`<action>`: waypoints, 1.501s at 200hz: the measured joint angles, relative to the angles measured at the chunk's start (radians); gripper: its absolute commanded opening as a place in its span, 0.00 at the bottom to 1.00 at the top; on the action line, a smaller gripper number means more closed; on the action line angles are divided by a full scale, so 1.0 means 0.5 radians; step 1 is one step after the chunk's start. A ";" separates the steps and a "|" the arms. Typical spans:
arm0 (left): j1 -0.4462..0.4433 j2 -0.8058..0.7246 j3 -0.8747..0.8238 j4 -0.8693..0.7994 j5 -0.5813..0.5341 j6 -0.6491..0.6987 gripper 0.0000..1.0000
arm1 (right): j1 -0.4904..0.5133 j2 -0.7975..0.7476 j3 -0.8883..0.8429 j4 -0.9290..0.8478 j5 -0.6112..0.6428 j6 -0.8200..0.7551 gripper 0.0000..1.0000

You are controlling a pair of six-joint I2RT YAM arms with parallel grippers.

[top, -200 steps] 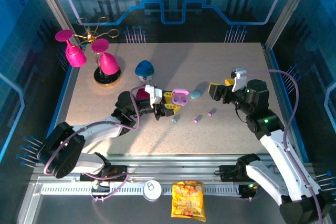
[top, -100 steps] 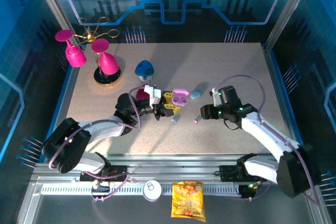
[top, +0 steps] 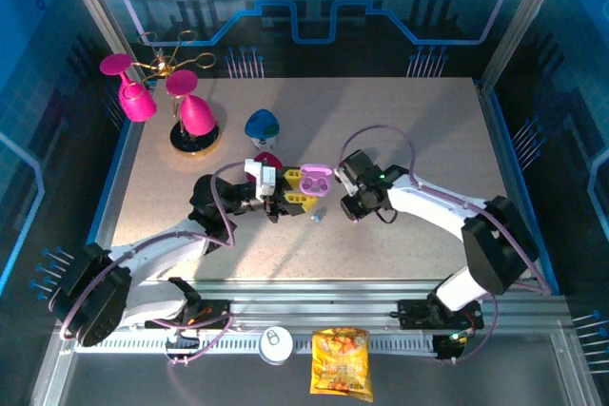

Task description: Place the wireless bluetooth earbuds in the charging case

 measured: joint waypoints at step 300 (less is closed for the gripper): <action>0.000 -0.131 -0.041 -0.237 0.000 0.105 0.33 | 0.311 0.619 0.376 -0.463 0.455 -0.108 0.21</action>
